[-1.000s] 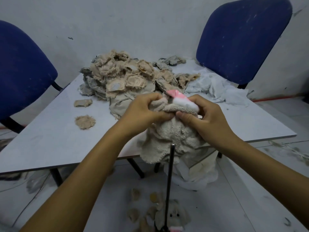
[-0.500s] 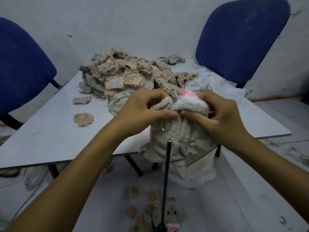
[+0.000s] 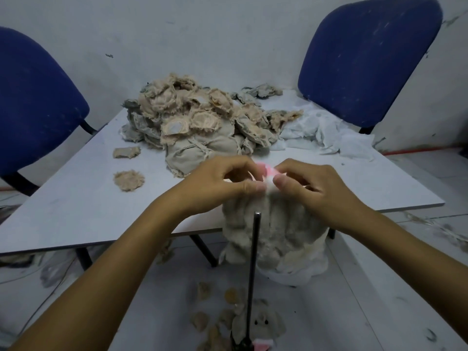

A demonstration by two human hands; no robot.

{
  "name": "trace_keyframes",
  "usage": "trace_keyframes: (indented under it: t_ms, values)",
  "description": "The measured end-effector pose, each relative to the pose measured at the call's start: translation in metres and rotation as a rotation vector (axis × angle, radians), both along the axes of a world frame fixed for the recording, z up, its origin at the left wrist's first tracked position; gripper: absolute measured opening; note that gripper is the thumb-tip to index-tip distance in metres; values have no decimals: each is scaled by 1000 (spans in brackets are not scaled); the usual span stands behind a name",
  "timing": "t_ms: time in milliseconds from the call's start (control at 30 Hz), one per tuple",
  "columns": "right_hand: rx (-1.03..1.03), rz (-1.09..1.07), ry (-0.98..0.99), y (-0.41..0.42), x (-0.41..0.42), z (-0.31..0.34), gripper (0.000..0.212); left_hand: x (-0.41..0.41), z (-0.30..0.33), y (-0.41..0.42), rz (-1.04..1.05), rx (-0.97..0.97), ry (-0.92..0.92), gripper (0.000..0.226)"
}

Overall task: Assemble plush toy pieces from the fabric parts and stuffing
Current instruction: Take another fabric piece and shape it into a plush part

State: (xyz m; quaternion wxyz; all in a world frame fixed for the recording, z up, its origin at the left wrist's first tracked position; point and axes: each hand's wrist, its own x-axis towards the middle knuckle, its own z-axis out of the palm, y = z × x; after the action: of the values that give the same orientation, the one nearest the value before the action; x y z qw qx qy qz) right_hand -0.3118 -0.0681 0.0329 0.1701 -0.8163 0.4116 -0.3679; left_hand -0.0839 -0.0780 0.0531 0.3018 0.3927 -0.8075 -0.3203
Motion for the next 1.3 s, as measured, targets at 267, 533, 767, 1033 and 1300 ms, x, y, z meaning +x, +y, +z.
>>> trace_keyframes:
  t_ms: [267,533,767,1033,1300]
  values:
    - [86,-343,262,-61,5,-41,38,-26,-44,-44,166,-279,-306,38]
    - [78,-864,269,-139,-62,-23,80,-116,-49,-126,95,-301,-361,67]
    - [293,-827,227,-205,-87,-22,85,-160,-33,-204,172,-348,-482,92]
    - [185,-702,371,-210,-93,-33,94,-169,-47,-220,168,-240,-449,89]
    - [108,-643,361,-150,-52,-35,62,-116,-59,-156,192,-280,-355,83]
